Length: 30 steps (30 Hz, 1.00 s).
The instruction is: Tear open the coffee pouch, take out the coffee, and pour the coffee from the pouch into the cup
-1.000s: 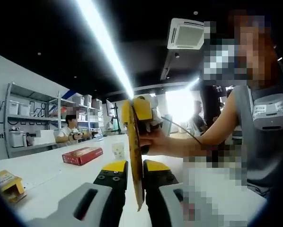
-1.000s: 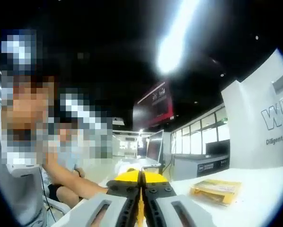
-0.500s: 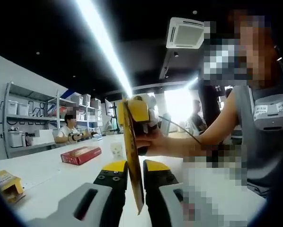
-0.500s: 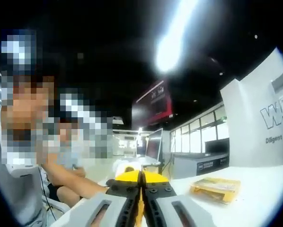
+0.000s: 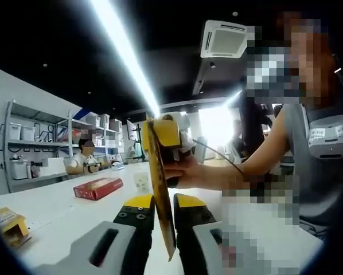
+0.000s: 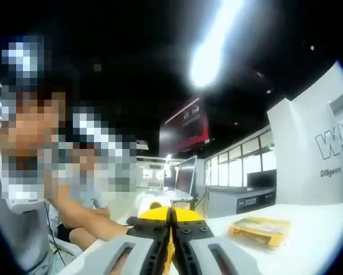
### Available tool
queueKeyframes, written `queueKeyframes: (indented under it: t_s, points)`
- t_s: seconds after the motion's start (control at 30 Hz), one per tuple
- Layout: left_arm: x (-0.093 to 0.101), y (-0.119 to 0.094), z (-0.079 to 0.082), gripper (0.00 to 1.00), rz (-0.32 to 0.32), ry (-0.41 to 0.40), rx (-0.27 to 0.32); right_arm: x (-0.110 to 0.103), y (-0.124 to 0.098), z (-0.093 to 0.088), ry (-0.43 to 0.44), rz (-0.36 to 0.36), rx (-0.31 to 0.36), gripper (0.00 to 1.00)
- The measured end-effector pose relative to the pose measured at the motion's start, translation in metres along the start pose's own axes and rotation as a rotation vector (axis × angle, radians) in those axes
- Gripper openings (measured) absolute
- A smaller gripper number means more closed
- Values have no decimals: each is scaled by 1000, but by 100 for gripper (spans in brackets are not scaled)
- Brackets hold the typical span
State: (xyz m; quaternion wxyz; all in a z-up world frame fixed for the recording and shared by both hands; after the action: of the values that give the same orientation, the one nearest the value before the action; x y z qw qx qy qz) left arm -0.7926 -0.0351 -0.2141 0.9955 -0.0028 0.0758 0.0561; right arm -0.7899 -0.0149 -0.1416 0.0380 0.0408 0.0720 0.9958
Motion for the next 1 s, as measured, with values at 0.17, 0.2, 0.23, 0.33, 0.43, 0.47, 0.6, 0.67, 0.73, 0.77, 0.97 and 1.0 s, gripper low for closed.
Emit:
queueKeyframes:
  t_s: [0.17, 0.2, 0.23, 0.33, 0.43, 0.47, 0.6, 0.67, 0.73, 0.77, 0.97, 1.0]
  points:
    - [-2, -1, 0, 16, 3, -1, 1, 1, 0, 0, -1, -2, 2, 2]
    - [-2, -1, 0, 16, 2, -1, 0, 1, 0, 0, 0, -3, 2, 2]
    - [-2, -1, -1, 16, 3, -2, -2, 0, 0, 0, 2, -2, 1, 2]
    - [-3, -2, -2, 16, 8, -1, -7, 1, 0, 0, 4, 1, -1, 2]
    - [-3, -2, -1, 16, 9, 1, -5, -1, 1, -1, 2, 3, -5, 2]
    - [-3, -2, -1, 16, 8, 0, -3, 0, 1, 0, -1, 2, -5, 2]
    - [-1, -1, -1, 16, 8, 3, -7, 0, 1, 1, 0, -2, 1, 2]
    - [1, 1, -1, 15, 3, 14, -13, 1, 1, 2, -2, -4, 0, 2]
    - [4, 2, 0, 14, -15, -9, -7, -1, 1, 3, -8, -1, -2, 2]
    - [5, 2, 0, 13, -24, -22, -7, -2, 1, 3, -16, 1, -9, 2]
    - [2, -1, 1, 11, -17, -31, -7, -4, 3, 4, -20, 12, -8, 2]
    - [2, -2, 1, 11, -17, -35, -7, -5, 3, 4, -23, 14, -5, 3]
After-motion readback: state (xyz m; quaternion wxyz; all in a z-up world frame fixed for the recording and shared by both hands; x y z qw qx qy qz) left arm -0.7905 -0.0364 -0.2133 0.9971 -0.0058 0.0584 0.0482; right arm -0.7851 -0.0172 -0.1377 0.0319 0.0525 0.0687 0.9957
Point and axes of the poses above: the point that each gripper's makers call its tool centre point, and the gripper's own axes: y roughly forward along the fingers, x roughly to its right, z roughly out of its top, the point moved 2 cm from there along -y, roughly backward along the fingers, and after that the axes turned 5 degrees about -x, right-handed, at the moved point
